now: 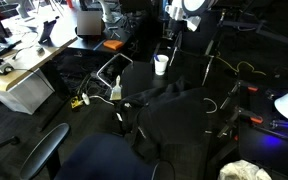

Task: Take the blue pen out of the white cup

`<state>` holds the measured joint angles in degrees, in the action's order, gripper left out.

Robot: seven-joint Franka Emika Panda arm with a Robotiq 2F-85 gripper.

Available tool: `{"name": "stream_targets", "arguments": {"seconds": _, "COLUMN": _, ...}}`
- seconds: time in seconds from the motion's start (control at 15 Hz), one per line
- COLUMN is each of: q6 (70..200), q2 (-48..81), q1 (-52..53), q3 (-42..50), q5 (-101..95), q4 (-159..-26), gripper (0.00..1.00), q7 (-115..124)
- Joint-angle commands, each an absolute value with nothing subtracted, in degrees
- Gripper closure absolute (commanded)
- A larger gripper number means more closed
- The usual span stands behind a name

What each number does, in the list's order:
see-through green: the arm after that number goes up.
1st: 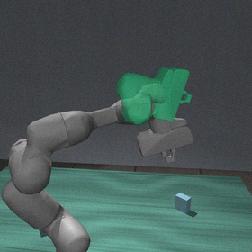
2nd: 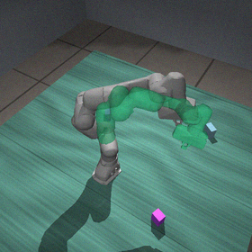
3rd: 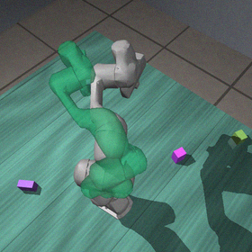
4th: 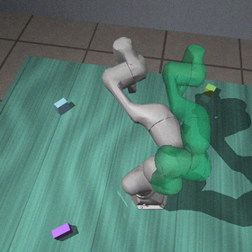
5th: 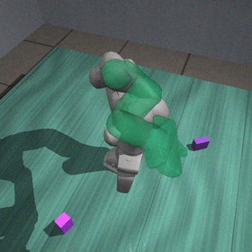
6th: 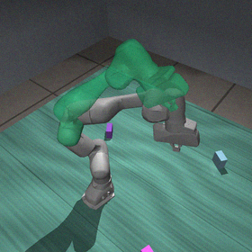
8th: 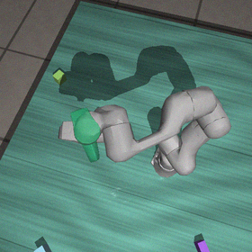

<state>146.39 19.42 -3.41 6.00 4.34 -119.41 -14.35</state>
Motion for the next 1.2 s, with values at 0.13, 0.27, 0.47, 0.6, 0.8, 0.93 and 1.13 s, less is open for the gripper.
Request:
{"name": "stream_targets", "arguments": {"seconds": 0.13, "q6": 144.1, "q2": 25.6, "q1": -4.8, "q3": 4.7, "q5": 2.9, "q4": -112.5, "gripper": 0.56, "q7": -10.8}}
{"name": "stream_targets", "arguments": {"seconds": 0.27, "q6": 143.4, "q2": 27.6, "q1": -5.1, "q3": 4.5, "q5": 3.0, "q4": -110.3, "gripper": 0.54, "q7": -10.8}}
{"name": "stream_targets", "arguments": {"seconds": 0.47, "q6": 142.5, "q2": 30.4, "q1": -5.6, "q3": 4.1, "q5": 3.1, "q4": -107.3, "gripper": 0.52, "q7": -10.9}}
{"name": "stream_targets", "arguments": {"seconds": 0.6, "q6": 142.1, "q2": 32.1, "q1": -5.8, "q3": 4.0, "q5": 3.0, "q4": -105.4, "gripper": 0.52, "q7": -10.8}}
{"name": "stream_targets", "arguments": {"seconds": 0.8, "q6": 141.2, "q2": 34.2, "q1": -6.1, "q3": 3.6, "q5": 3.1, "q4": -103.1, "gripper": 0.53, "q7": -11.0}}
{"name": "stream_targets", "arguments": {"seconds": 0.93, "q6": 140.8, "q2": 35.3, "q1": -6.1, "q3": 3.5, "q5": 3.1, "q4": -102.2, "gripper": 0.52, "q7": -11.0}}
{"name": "stream_targets", "arguments": {"seconds": 1.13, "q6": 140.6, "q2": 36.5, "q1": -6.3, "q3": 3.2, "q5": 3.2, "q4": -101.4, "gripper": 0.52, "q7": -11.2}}
